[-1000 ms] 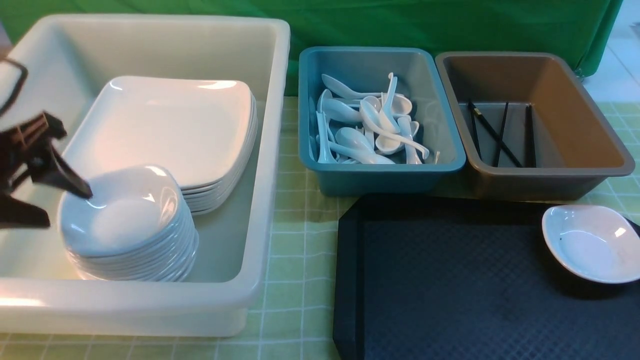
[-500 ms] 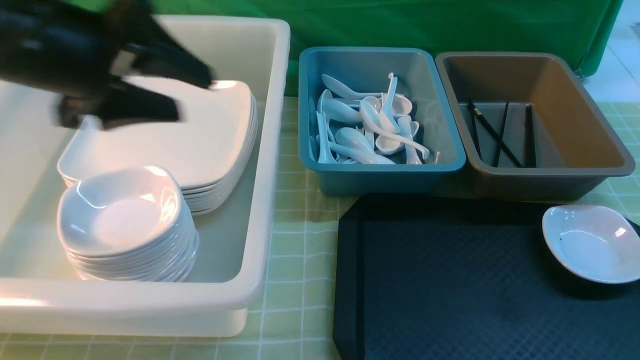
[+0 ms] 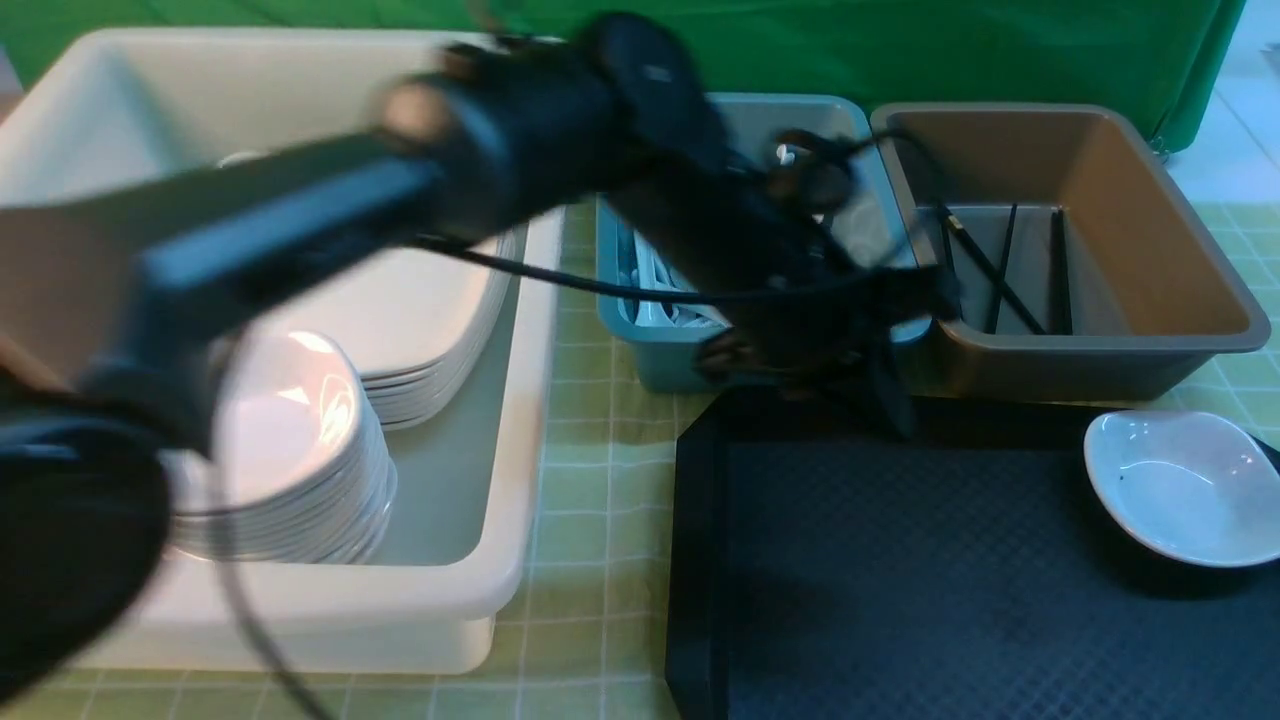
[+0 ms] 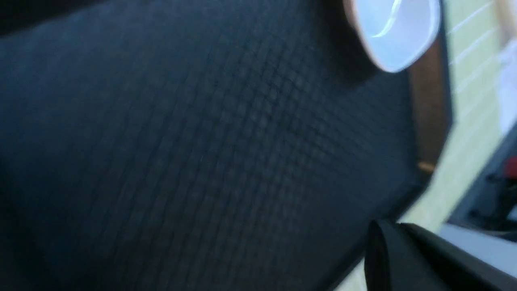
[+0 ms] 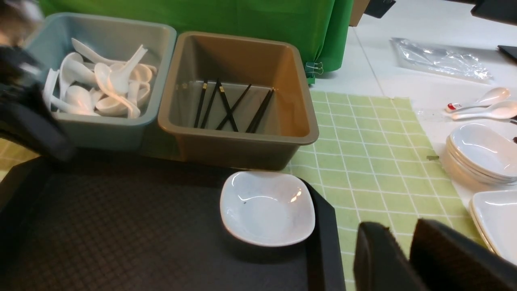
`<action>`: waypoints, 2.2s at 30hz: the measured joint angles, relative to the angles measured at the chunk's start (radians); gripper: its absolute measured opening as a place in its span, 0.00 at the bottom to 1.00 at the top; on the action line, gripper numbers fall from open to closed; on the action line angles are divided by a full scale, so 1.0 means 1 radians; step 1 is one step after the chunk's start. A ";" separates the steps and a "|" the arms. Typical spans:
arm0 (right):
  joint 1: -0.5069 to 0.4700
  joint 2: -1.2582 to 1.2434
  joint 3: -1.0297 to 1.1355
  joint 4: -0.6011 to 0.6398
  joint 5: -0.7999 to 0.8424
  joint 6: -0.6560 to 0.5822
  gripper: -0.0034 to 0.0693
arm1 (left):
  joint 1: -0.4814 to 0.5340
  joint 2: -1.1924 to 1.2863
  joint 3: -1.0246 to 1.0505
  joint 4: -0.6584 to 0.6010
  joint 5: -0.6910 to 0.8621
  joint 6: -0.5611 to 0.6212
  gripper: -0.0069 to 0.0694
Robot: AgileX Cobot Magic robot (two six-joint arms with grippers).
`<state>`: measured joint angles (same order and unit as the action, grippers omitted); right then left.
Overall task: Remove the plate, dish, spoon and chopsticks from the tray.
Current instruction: Use the left arm to grab a small plate from the dinner plate
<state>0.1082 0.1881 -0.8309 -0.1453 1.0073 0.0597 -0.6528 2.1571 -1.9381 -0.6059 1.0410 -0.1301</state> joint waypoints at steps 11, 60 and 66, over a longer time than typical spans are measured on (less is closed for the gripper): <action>0.000 0.000 0.000 0.002 -0.008 0.001 0.24 | -0.139 0.363 -0.556 0.211 -0.013 -0.285 0.30; 0.000 0.000 0.000 0.003 -0.013 0.001 0.30 | -0.191 0.563 -0.653 -0.008 -0.244 -0.173 0.55; 0.000 0.000 0.000 0.003 -0.021 0.001 0.31 | -0.194 0.563 -0.668 0.000 -0.164 -0.217 0.55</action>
<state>0.1082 0.1881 -0.8309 -0.1422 0.9859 0.0608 -0.8466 2.7197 -2.6061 -0.6058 0.8775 -0.3471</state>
